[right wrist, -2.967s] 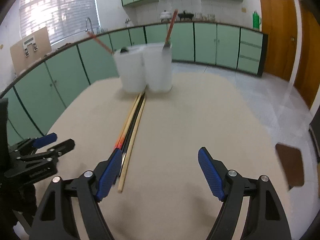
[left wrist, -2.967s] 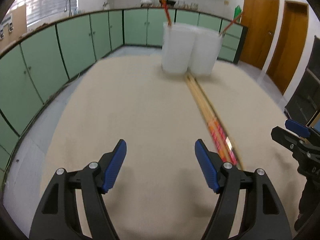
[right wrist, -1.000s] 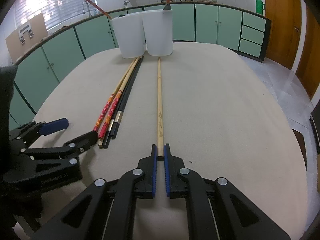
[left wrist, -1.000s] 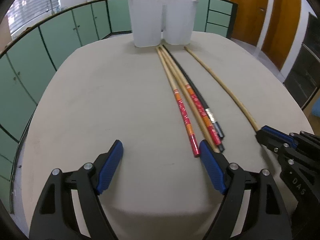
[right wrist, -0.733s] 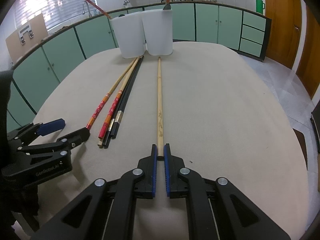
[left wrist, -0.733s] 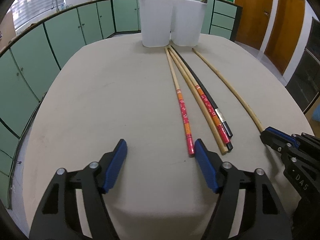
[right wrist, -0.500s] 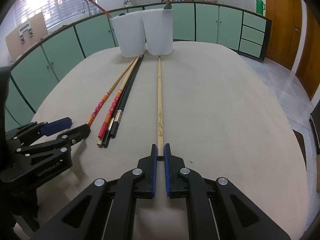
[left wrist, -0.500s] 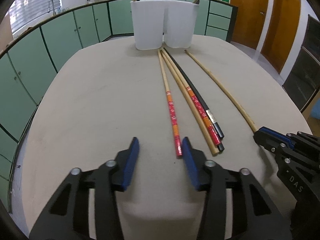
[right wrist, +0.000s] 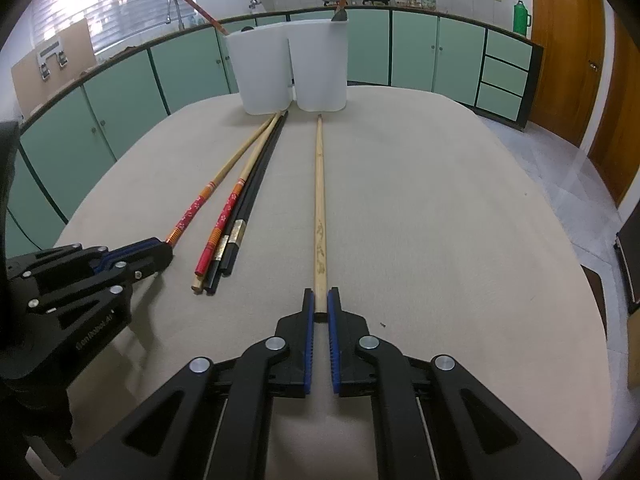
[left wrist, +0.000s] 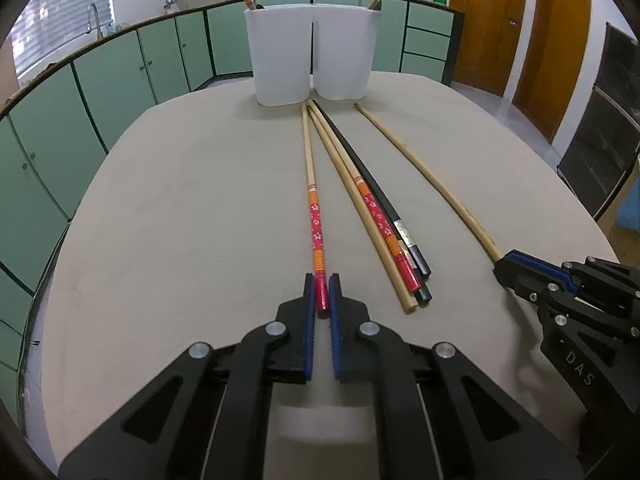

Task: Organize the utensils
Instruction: 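Lift both held chopsticks up and lower them into the white holder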

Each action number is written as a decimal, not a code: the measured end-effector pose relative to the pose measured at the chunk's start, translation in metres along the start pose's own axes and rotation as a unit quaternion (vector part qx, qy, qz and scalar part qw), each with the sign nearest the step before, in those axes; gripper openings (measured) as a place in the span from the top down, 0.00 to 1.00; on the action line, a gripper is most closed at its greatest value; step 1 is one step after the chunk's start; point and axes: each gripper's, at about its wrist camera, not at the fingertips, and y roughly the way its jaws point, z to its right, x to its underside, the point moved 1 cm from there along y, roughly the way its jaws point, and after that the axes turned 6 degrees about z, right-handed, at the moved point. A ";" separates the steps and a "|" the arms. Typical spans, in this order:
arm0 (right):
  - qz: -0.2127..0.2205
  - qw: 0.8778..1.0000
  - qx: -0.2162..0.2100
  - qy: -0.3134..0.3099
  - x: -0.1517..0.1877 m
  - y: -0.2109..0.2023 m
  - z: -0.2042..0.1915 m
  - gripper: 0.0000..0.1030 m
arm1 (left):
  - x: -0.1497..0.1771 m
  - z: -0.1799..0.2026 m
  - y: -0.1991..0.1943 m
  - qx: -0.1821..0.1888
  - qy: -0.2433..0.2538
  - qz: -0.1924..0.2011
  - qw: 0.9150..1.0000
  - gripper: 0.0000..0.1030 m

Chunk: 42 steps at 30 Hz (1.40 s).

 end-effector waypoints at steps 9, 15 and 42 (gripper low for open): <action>0.017 1.000 -0.006 0.000 -0.006 -0.012 0.000 0.94 | -0.009 -0.004 -0.025 -0.010 0.011 0.033 0.999 0.95; 0.048 0.999 -0.009 0.001 -0.024 -0.033 0.001 0.94 | -0.026 -0.011 -0.053 -0.012 0.008 0.069 0.998 0.95; 0.163 0.983 -0.062 -0.057 -0.174 -0.114 -0.010 0.94 | -0.152 -0.021 -0.137 0.039 0.005 0.201 0.979 0.95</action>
